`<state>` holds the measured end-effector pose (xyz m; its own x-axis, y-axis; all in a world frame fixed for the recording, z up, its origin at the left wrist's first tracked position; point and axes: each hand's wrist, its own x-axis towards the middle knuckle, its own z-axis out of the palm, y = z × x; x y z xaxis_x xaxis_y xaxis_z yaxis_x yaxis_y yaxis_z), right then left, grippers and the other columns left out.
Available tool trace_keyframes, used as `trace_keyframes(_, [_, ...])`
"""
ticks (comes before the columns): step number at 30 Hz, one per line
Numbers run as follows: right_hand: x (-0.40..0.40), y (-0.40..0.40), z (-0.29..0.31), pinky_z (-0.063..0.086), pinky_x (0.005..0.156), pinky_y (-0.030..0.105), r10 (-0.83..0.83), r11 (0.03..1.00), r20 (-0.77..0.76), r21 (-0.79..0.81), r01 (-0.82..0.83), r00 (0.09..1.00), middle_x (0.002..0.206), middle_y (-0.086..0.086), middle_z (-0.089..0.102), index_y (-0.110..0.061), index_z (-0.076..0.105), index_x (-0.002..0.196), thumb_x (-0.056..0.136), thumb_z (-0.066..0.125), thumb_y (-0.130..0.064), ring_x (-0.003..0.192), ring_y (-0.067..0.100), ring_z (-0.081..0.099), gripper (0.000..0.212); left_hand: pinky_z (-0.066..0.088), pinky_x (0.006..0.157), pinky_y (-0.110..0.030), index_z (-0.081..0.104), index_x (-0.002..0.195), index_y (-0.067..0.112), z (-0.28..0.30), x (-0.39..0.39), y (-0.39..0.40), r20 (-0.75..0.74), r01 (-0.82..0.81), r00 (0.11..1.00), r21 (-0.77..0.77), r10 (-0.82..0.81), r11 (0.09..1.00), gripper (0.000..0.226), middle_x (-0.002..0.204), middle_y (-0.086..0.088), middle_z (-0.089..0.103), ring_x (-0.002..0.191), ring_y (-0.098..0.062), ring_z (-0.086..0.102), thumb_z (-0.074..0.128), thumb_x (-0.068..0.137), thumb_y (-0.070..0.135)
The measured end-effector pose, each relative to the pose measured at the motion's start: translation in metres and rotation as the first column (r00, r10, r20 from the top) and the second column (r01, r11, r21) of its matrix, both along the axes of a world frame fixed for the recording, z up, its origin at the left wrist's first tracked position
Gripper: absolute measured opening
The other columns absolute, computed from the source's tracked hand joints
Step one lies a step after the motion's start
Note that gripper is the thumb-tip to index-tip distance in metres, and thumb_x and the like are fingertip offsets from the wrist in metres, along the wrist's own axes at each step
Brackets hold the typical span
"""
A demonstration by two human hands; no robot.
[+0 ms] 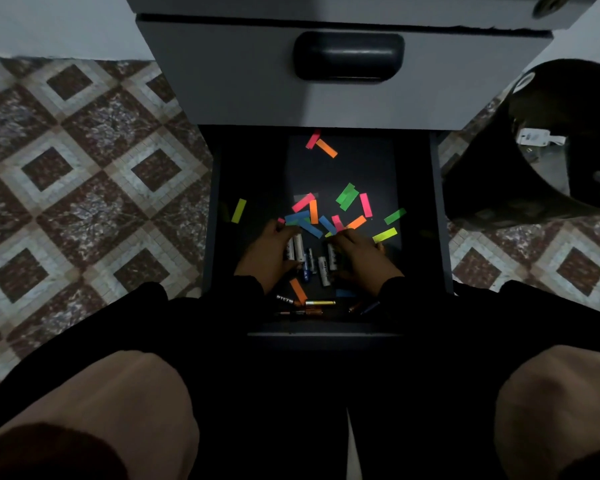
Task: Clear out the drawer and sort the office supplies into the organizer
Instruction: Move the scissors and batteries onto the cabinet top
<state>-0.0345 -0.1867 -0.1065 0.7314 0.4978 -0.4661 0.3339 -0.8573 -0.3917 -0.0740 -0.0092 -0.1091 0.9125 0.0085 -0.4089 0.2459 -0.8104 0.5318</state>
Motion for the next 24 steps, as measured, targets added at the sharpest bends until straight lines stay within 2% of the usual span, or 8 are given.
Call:
trace_keyframes(1, [-0.001,-0.002,0.002,0.017,0.105,0.028,0.021,1.0,-0.011,-0.001,-0.021,1.0,0.142,0.004,0.033,-0.017,0.035,0.142,0.082,0.067,-0.017,0.132,0.022,0.034,0.068,0.038,0.105,-0.032,0.044,0.138,0.019,0.0,0.0,-0.001,-0.005,-0.009,1.0,-0.009,0.009,1.0,0.065,0.143,-0.008,0.032,0.125,-0.024,0.044,0.071,0.08,0.011])
trace_keyframes(3, [-0.004,-0.002,0.004,0.014,0.102,0.026,0.039,0.999,-0.035,-0.003,-0.039,0.999,0.144,0.004,0.03,-0.017,0.031,0.143,0.08,0.069,-0.016,0.133,0.022,0.032,0.074,0.037,0.106,-0.032,0.044,0.138,0.017,-0.001,0.0,-0.001,-0.007,-0.022,1.0,-0.027,0.022,0.999,0.065,0.143,-0.01,0.032,0.125,-0.025,0.045,0.071,0.079,0.009])
trace_keyframes(6, [-0.007,0.003,0.003,0.027,0.106,0.028,0.066,0.998,-0.082,0.018,-0.064,0.994,0.145,0.008,0.027,-0.013,0.029,0.143,0.079,0.07,-0.011,0.132,0.024,0.033,0.077,0.037,0.107,-0.035,0.045,0.137,0.015,-0.002,0.0,-0.001,-0.008,-0.055,0.999,-0.061,0.054,0.997,0.067,0.143,-0.012,0.033,0.125,-0.027,0.045,0.072,0.077,0.005])
trace_keyframes(13, [-0.012,0.008,-0.002,0.038,0.103,0.033,0.06,0.998,-0.05,0.016,-0.059,0.997,0.144,0.007,0.029,-0.016,0.034,0.142,0.08,0.069,-0.014,0.127,0.026,0.04,0.071,0.037,0.107,-0.037,0.045,0.137,0.015,-0.004,0.0,-0.001,-0.004,-0.073,0.997,-0.091,0.073,0.993,0.067,0.14,-0.012,0.036,0.126,-0.026,0.044,0.072,0.077,0.004])
trace_keyframes(18, [-0.01,0.005,-0.007,0.032,0.105,0.031,0.144,0.989,0.079,-0.045,-0.141,0.986,0.139,0.008,0.038,-0.019,0.035,0.143,0.084,0.066,-0.023,0.127,0.025,0.038,0.067,0.038,0.106,-0.037,0.043,0.138,0.018,-0.003,0.0,-0.001,-0.003,-0.057,0.998,-0.066,0.057,0.996,0.066,0.141,-0.008,0.035,0.126,-0.024,0.044,0.071,0.079,0.008])
trace_keyframes(24, [-0.005,0.005,-0.008,0.025,0.105,0.029,0.244,0.967,0.12,-0.105,-0.233,0.962,0.144,0.004,0.035,-0.02,0.034,0.144,0.087,0.061,-0.028,0.129,0.024,0.033,0.064,0.04,0.102,-0.031,0.042,0.139,0.023,-0.001,-0.001,0.0,0.034,-0.018,0.999,0.009,0.017,1.0,0.066,0.142,-0.003,0.035,0.126,-0.02,0.044,0.07,0.081,0.017])
